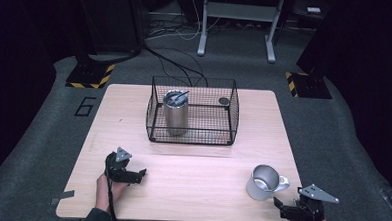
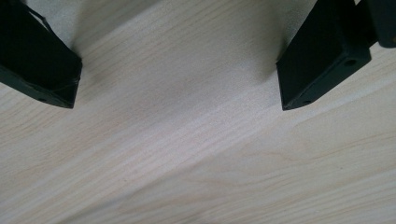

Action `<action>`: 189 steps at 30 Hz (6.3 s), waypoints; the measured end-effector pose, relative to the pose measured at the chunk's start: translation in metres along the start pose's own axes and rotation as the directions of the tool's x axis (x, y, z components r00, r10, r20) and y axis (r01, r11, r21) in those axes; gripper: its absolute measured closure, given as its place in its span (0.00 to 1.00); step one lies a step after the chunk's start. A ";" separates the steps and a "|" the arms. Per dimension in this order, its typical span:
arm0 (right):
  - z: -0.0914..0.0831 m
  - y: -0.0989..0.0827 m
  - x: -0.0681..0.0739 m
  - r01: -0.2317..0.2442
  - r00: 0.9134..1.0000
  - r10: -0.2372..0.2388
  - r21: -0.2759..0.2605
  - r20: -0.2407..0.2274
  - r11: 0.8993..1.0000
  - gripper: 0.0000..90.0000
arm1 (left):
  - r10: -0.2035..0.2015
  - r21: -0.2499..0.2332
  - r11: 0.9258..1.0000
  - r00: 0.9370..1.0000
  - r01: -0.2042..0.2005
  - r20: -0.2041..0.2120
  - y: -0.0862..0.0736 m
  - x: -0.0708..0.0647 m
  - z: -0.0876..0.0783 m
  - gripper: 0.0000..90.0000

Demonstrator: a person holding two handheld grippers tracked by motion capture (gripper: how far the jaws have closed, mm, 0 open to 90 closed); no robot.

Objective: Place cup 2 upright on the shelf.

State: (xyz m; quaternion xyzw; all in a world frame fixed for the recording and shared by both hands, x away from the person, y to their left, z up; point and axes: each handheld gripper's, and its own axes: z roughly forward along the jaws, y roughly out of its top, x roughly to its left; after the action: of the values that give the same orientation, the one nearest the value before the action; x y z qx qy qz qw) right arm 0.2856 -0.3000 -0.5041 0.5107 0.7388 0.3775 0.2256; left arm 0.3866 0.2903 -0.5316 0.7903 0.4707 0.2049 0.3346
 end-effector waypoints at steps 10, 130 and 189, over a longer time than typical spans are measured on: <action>-0.027 0.016 0.010 0.019 0.999 -0.021 -0.070 -0.036 0.997 0.00 | 0.002 0.000 1.000 1.000 -0.002 0.008 0.000 0.000 0.000 0.00; 0.073 0.188 0.113 0.265 0.917 -0.277 -0.081 -0.288 0.961 0.06 | 0.017 0.016 1.000 1.000 -0.017 0.007 0.004 -0.003 0.002 0.00; 0.091 0.279 0.132 0.276 0.903 -0.302 -0.124 -0.305 0.953 0.06 | 0.011 0.011 1.000 1.000 -0.011 0.000 0.003 -0.004 0.003 0.00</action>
State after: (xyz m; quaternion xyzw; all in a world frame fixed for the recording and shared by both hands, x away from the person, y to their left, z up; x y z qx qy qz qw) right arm 0.4648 -0.0941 -0.3333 0.3180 0.8178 0.4464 0.1757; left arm 0.3888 0.2849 -0.5312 0.7946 0.4676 0.2040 0.3291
